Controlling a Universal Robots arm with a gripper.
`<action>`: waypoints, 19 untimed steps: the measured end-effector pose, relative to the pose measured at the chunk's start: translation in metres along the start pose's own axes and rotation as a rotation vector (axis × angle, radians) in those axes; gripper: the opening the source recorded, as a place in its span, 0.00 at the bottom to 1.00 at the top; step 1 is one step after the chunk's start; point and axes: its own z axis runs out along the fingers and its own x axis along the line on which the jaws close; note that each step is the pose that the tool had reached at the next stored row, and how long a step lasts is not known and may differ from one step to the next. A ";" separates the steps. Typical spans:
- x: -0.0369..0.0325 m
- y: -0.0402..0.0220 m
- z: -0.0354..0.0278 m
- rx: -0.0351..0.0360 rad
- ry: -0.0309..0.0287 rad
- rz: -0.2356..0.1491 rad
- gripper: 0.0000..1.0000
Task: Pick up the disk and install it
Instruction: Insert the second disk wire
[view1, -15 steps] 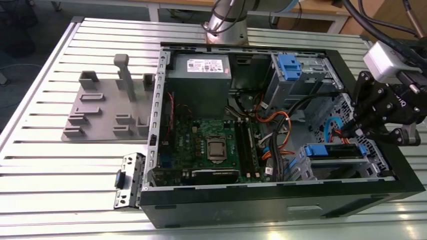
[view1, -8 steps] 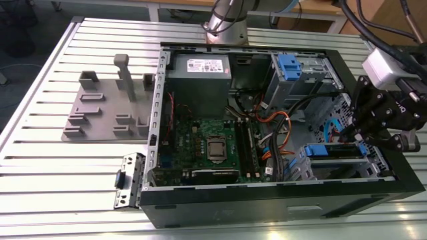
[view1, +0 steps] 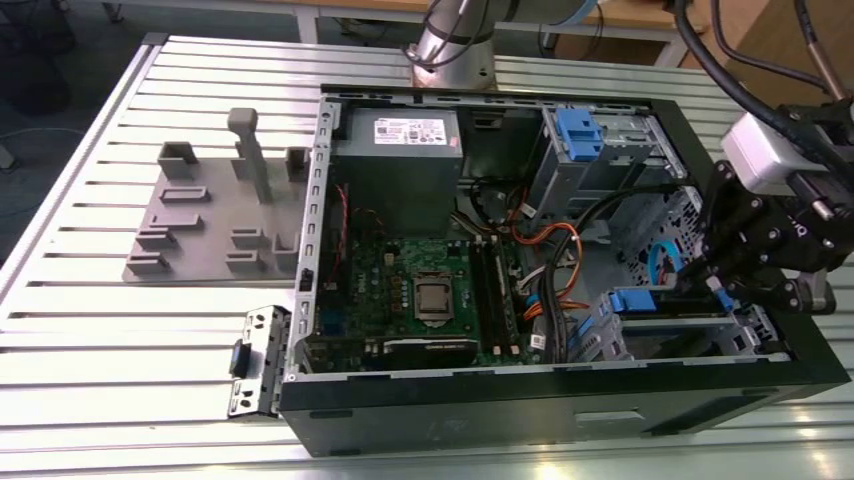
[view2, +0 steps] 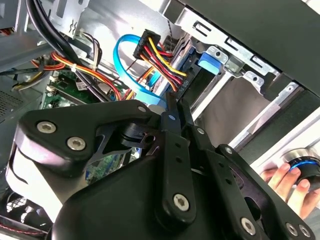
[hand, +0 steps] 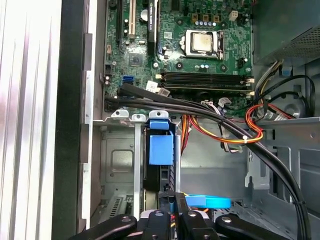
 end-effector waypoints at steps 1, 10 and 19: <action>0.0002 0.0000 0.0006 0.0000 -0.0002 0.000 0.16; 0.0013 -0.0004 0.0072 -0.0001 0.0006 -0.002 0.16; 0.0018 -0.0007 0.0113 -0.0005 0.0011 -0.005 0.16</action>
